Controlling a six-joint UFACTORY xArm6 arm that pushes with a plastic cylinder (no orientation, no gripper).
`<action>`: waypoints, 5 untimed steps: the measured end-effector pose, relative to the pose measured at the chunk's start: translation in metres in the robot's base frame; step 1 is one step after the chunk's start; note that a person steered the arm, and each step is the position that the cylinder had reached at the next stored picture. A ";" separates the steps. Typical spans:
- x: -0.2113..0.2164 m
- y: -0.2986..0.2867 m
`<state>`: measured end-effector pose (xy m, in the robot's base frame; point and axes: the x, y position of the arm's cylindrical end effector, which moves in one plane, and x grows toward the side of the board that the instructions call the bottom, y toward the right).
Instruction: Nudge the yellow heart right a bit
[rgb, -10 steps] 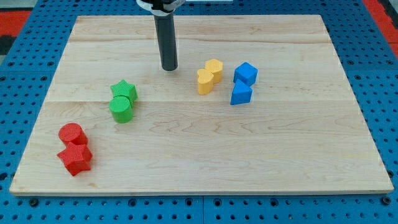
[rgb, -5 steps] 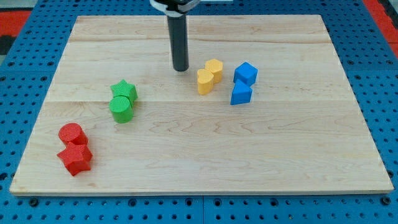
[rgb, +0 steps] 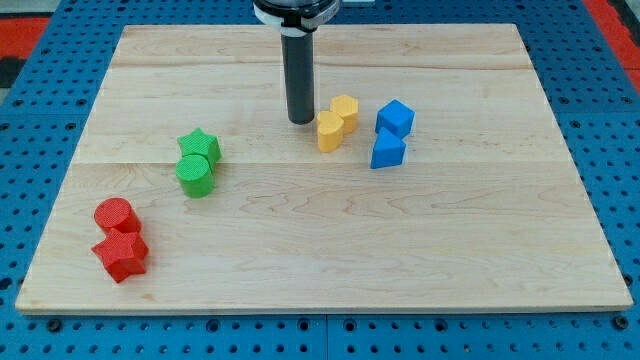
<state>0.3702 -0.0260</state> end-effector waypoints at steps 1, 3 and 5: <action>0.000 0.012; 0.020 0.012; 0.021 0.028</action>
